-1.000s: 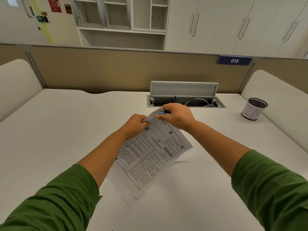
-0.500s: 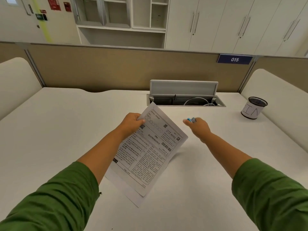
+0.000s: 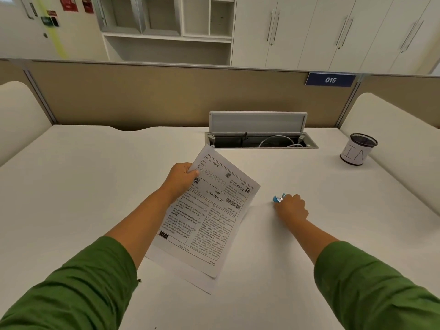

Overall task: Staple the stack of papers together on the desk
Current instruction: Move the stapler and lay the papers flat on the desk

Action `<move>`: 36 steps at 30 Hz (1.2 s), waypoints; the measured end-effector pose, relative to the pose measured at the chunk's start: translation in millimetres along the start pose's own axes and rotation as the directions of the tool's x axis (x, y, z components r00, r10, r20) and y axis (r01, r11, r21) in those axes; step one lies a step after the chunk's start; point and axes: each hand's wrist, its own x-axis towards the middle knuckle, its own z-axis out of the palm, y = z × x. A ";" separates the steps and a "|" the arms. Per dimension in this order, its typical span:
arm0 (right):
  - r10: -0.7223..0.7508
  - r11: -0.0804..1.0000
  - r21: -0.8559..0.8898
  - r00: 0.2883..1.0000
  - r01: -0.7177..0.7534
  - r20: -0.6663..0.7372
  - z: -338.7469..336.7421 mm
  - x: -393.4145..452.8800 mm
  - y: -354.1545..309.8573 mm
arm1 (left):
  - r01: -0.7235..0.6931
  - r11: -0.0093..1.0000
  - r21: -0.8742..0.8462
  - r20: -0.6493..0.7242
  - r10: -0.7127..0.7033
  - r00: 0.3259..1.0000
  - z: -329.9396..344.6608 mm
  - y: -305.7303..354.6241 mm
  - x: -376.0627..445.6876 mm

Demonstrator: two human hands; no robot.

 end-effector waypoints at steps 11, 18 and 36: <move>-0.202 0.805 0.532 0.965 0.262 -0.168 3.0 -25.3 -34.3 | 0.047 0.982 -0.183 -0.089 -0.064 0.994 -7.4 -3.5 -0.9; -0.420 0.574 0.804 0.788 -0.154 0.450 26.3 -72.5 -44.4 | 0.124 0.926 -0.355 -0.148 -0.187 0.971 -19.7 -3.2 1.5; -0.222 0.700 0.708 0.912 -0.097 0.344 20.2 -45.0 -62.8 | 0.272 0.884 -0.381 -0.255 -0.383 0.888 -39.9 -29.0 8.6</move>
